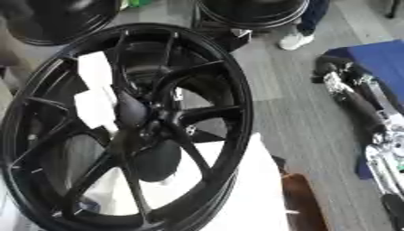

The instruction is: Pull the pin out of the wheel hub.

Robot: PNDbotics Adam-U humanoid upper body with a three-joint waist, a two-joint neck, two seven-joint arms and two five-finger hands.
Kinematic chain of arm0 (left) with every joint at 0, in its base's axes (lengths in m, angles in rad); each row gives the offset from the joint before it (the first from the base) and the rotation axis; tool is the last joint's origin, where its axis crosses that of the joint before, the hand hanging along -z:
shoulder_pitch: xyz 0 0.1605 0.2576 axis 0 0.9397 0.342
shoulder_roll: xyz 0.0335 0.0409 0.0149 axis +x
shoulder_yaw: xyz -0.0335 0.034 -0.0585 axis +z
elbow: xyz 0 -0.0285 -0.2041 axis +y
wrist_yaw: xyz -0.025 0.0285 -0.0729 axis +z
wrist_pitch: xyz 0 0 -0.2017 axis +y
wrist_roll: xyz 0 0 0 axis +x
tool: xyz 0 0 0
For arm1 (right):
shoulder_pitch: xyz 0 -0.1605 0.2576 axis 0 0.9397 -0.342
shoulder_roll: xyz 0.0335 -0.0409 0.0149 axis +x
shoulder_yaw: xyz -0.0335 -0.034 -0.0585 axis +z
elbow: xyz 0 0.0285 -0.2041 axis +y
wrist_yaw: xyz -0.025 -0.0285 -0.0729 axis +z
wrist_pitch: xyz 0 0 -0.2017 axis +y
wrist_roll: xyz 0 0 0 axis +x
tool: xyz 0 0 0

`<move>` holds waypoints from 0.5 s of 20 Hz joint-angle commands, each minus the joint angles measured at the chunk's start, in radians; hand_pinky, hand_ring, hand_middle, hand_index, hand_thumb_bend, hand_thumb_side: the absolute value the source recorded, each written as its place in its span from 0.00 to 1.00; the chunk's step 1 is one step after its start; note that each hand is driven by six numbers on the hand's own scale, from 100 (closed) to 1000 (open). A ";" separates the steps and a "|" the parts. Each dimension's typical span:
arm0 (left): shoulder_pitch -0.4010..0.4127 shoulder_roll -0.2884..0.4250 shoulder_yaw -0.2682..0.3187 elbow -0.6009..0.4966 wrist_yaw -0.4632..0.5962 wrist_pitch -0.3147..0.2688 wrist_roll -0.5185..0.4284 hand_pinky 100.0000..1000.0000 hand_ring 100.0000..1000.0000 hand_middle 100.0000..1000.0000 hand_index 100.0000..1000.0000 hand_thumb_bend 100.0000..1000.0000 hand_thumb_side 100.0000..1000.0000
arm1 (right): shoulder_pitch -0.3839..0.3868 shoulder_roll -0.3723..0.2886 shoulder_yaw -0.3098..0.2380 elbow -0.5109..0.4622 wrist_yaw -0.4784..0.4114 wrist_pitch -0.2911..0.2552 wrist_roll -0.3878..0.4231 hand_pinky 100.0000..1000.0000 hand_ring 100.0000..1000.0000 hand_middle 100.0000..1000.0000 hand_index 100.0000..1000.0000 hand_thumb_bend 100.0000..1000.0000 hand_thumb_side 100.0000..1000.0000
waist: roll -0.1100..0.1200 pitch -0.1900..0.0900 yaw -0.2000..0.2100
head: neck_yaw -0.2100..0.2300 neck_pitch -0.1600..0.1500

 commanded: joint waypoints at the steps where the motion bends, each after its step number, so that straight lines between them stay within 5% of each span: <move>1: -0.074 -0.047 -0.002 0.079 -0.014 0.010 -0.055 0.75 0.65 0.60 0.77 0.47 0.48 | -0.004 -0.016 -0.006 -0.007 -0.006 -0.003 0.002 0.97 0.73 0.65 0.81 0.00 0.49 | -0.007 -0.023 0.002 | 0.008 -0.006; 10: -0.117 -0.128 -0.011 0.205 0.006 0.015 -0.142 0.77 0.68 0.63 0.82 0.55 0.53 | -0.009 -0.012 -0.005 -0.002 -0.010 -0.001 0.004 0.97 0.73 0.65 0.81 0.00 0.50 | -0.004 -0.025 -0.005 | 0.025 0.004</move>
